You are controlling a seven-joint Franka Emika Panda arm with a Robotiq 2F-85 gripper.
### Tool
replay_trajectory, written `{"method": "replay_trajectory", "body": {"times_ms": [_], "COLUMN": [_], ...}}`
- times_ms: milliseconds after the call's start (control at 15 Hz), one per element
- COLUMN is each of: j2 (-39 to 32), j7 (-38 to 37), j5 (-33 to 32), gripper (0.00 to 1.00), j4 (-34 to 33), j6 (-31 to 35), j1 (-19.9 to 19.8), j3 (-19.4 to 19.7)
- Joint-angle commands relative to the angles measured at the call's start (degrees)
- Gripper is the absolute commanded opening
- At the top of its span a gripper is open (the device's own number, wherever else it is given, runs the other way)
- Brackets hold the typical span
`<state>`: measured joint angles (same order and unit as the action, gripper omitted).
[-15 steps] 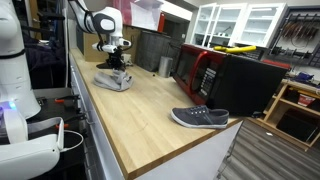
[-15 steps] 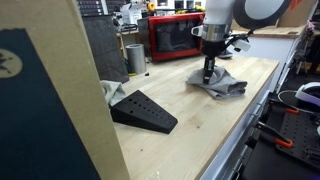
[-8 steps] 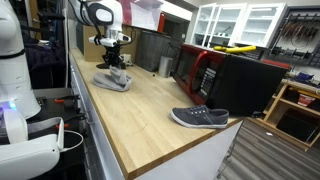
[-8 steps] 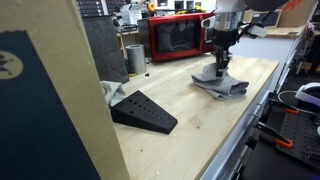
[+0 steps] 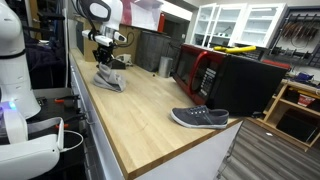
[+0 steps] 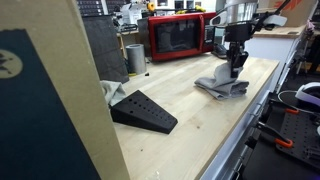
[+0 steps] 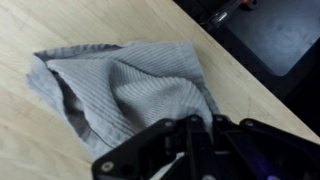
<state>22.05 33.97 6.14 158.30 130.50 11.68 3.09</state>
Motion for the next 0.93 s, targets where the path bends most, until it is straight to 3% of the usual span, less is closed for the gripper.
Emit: {"method": "replay_trajectory", "body": {"times_ms": [0, 133, 667, 867], "j2": [0.5, 0.9, 3.9, 1.4], "j7": [4.5, 5.9, 13.4, 15.2], "j5": [5.0, 6.3, 13.9, 13.3], "gripper": [0.33, 0.40, 0.99, 1.00], "j4": [0.1, -0.4, -7.6, -12.3], "j6": [-5.6, -9.1, -24.0, -22.9], "j1": [1.9, 1.7, -0.1, -1.9], "j3": [1.0, 0.9, 3.9, 4.6]}}
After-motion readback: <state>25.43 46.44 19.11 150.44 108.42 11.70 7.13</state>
